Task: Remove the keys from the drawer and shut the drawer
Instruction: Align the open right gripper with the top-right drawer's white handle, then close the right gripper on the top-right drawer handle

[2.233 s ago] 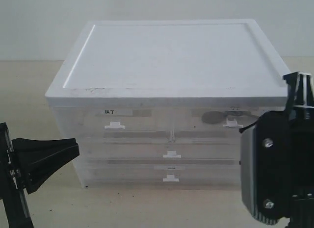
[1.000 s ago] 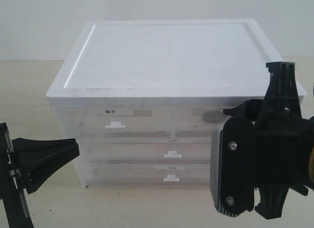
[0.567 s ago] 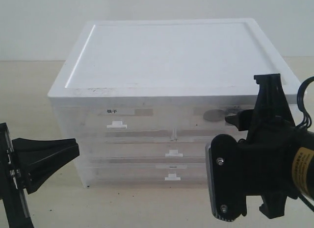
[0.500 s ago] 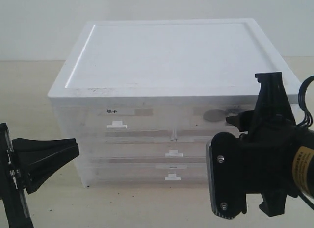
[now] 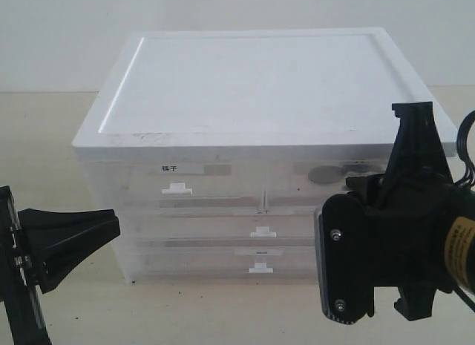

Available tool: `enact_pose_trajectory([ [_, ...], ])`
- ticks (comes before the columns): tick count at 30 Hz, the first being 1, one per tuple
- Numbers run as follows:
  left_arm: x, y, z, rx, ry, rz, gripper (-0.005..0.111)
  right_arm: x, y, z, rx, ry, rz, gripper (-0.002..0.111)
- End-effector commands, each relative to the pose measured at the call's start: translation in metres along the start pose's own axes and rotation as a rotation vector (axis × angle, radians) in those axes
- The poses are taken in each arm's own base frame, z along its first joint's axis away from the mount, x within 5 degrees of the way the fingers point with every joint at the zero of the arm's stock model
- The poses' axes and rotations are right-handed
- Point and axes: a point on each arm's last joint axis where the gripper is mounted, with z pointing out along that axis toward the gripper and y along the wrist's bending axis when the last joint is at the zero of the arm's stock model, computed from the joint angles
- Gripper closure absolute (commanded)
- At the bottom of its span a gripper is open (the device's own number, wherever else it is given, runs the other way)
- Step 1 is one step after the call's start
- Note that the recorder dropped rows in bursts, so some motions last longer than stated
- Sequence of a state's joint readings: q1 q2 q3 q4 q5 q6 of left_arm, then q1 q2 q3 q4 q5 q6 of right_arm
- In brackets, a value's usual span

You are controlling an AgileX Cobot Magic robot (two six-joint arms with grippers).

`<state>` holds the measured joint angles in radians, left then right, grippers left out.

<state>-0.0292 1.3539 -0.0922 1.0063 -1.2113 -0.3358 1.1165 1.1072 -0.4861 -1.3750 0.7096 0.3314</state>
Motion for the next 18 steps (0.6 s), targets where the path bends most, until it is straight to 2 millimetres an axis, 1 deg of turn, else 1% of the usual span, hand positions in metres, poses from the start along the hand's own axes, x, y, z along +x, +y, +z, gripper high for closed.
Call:
enact_pose_trajectory([
  [1,-0.002,0.001,0.001,-0.005,-0.016,-0.012,0.102,0.007,-0.001,-0.005,-0.010,0.034,0.061,0.108],
  [5,-0.002,0.002,0.001,-0.017,-0.020,-0.012,0.102,0.008,-0.002,-0.010,-0.014,0.003,0.089,0.108],
  [9,-0.004,0.006,0.001,-0.067,-0.036,-0.007,0.102,0.003,-0.002,-0.015,-0.045,-0.076,0.129,0.108],
  [12,-0.005,0.010,0.000,-0.104,-0.048,-0.019,0.102,0.002,-0.001,-0.014,-0.053,-0.083,0.131,0.108],
  [18,-0.009,0.014,0.002,-0.112,-0.064,-0.007,0.102,0.001,0.000,-0.015,-0.067,-0.101,0.139,0.108],
])
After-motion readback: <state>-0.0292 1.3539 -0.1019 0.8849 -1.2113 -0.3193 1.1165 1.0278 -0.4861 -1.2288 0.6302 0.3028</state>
